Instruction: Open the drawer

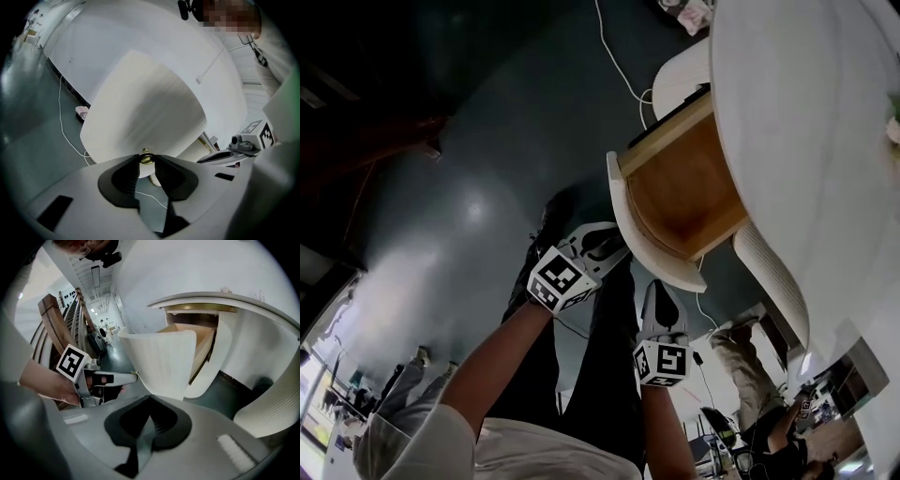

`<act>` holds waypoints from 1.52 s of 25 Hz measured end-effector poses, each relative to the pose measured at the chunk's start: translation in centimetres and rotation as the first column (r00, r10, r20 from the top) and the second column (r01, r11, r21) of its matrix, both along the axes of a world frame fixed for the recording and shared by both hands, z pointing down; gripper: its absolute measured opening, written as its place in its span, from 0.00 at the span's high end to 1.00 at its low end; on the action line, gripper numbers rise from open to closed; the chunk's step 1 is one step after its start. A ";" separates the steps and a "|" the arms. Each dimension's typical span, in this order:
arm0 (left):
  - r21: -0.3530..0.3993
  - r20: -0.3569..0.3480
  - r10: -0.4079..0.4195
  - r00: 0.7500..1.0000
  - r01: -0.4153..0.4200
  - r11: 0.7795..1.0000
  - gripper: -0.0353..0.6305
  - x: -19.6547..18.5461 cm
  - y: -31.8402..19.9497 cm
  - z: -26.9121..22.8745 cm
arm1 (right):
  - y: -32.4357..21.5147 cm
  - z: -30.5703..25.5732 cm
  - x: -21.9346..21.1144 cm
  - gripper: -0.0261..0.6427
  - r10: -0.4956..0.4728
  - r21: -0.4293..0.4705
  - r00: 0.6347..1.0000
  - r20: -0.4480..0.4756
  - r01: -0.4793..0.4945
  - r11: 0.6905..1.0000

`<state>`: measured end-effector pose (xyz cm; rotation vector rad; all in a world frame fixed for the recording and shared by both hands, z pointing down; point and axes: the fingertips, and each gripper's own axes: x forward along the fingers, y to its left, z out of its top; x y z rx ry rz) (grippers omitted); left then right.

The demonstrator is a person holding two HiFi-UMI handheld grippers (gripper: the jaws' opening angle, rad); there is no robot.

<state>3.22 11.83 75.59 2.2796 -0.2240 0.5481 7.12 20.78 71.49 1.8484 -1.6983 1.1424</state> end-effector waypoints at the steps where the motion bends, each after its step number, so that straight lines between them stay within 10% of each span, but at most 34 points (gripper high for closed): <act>1: -0.003 0.002 0.003 1.000 -0.003 1.000 0.79 -0.1 0.2 0.0 | 0.2 -0.2 0.1 0.94 0.003 -0.004 1.000 0.000 -0.003 1.000; 16: -0.013 0.135 0.119 0.984 -0.119 0.993 0.71 -1.2 0.1 -1.8 | 1.2 -3.6 1.1 0.94 0.119 0.010 0.993 -0.009 -0.119 0.993; 38: 0.059 0.221 0.166 0.961 -0.183 0.981 0.74 -3.0 -6.3 -24.5 | -4.5 -23.3 4.2 0.94 0.288 0.092 0.954 0.085 -0.296 0.951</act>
